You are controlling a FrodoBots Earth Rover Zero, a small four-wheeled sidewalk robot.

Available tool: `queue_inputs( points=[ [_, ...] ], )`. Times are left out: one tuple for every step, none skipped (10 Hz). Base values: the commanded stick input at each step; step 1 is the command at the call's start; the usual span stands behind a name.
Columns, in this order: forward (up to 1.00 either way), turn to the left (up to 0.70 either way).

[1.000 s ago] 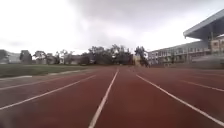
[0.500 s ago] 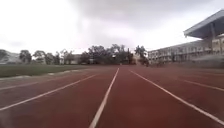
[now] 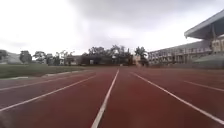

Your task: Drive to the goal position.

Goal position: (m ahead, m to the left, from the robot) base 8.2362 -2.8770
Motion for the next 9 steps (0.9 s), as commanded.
queue_inputs(
  points=[
    [0.45, -0.27],
    [0.45, -0.27],
    [0.45, -0.27],
    [0.45, -0.27],
    [0.45, -0.27],
    [0.45, -0.27],
    [0.45, -0.27],
    [0.45, -0.27],
    [0.45, -0.27]
  ],
)
